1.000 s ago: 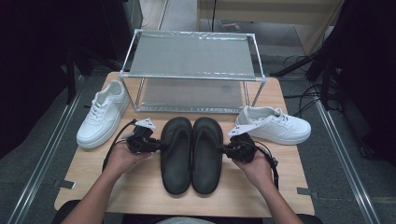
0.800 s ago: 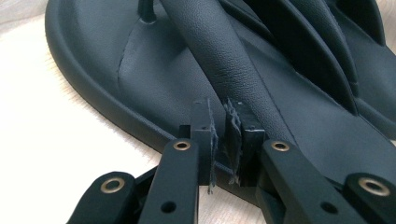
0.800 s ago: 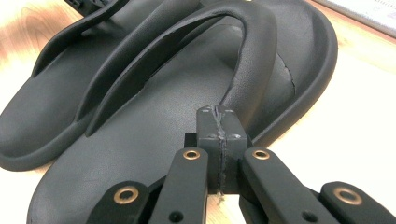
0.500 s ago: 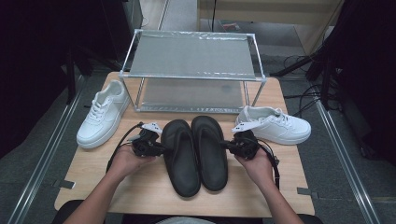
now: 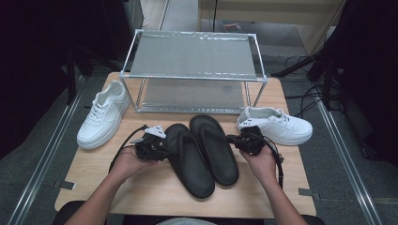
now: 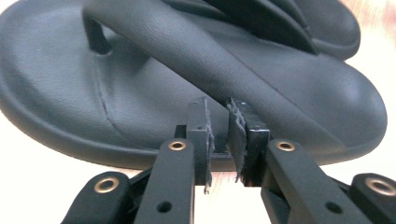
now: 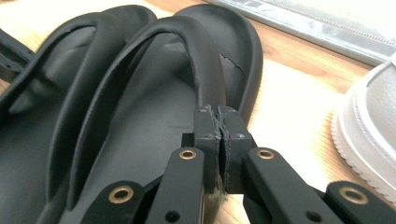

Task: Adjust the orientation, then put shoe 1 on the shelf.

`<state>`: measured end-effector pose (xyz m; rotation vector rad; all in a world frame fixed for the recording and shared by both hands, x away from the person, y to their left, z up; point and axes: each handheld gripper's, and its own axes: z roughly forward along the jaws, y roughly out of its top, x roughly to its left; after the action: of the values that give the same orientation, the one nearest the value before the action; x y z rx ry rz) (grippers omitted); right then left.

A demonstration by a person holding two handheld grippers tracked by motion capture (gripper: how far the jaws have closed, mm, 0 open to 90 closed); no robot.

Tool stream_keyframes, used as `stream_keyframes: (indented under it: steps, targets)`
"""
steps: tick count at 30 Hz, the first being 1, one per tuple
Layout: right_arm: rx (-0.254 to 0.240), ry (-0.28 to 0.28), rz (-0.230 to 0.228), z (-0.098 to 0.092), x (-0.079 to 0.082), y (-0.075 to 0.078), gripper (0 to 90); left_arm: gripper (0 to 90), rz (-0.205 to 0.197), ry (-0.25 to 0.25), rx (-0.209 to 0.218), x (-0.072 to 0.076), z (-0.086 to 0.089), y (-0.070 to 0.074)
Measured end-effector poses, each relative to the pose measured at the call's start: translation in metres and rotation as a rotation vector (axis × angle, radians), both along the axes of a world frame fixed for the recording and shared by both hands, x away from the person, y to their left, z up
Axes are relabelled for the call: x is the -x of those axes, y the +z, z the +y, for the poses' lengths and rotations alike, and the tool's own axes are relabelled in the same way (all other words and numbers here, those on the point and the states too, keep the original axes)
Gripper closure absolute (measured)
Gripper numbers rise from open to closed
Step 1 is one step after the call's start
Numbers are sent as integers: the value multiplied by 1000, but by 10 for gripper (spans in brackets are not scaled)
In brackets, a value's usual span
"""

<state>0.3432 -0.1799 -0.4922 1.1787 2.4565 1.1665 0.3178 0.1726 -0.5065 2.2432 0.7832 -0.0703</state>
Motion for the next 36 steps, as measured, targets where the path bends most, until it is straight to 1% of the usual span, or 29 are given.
stream_keyframes:
  steps: [1,2,3,5,6,7,8,9,12,13,15,18,23,25,28,31,34,36]
  targets:
    - [7,3,-6,0,1,1,887,772,-3,5,5,0,1,1]
    - [7,2,-10,0,1,1,883,763,-5,17,22,0,3,2]
    - [-1,1,-16,0,2,3,876,748,-11,20,32,0,4,4]
    - [-17,-7,-42,-1,3,7,824,701,-18,22,29,0,6,7]
    - [-26,-10,-49,-2,4,9,809,667,-10,25,25,-1,7,10]
    - [-52,-10,-52,-2,5,11,796,638,-2,34,31,-1,7,11]
    - [-65,-7,-53,-2,6,12,779,625,9,36,51,-2,8,14]
    - [-81,-5,-49,-2,8,14,759,604,5,39,64,-2,9,16]
    - [-102,12,-43,2,11,15,716,524,-10,50,86,-2,11,22]
    - [-106,16,-40,5,13,15,700,497,-18,58,99,-1,11,24]
    - [-103,35,-49,9,16,16,672,445,-35,68,112,-1,13,26]
    - [-99,57,-54,17,21,16,657,420,-45,84,123,-2,15,28]
    - [-94,81,-53,28,27,15,636,405,-52,93,125,-3,17,29]
    - [-91,89,-46,31,29,14,628,396,-53,99,124,-4,18,29]
    - [-95,94,-40,37,30,12,597,389,-59,107,124,-4,19,29]
    - [-91,106,-27,43,31,8,587,385,-71,126,133,-4,20,30]
    - [-87,114,-25,48,32,6,570,381,-78,140,150,-4,21,31]
    - [-90,109,-25,51,32,4,548,381,-81,145,147,-4,21,31]
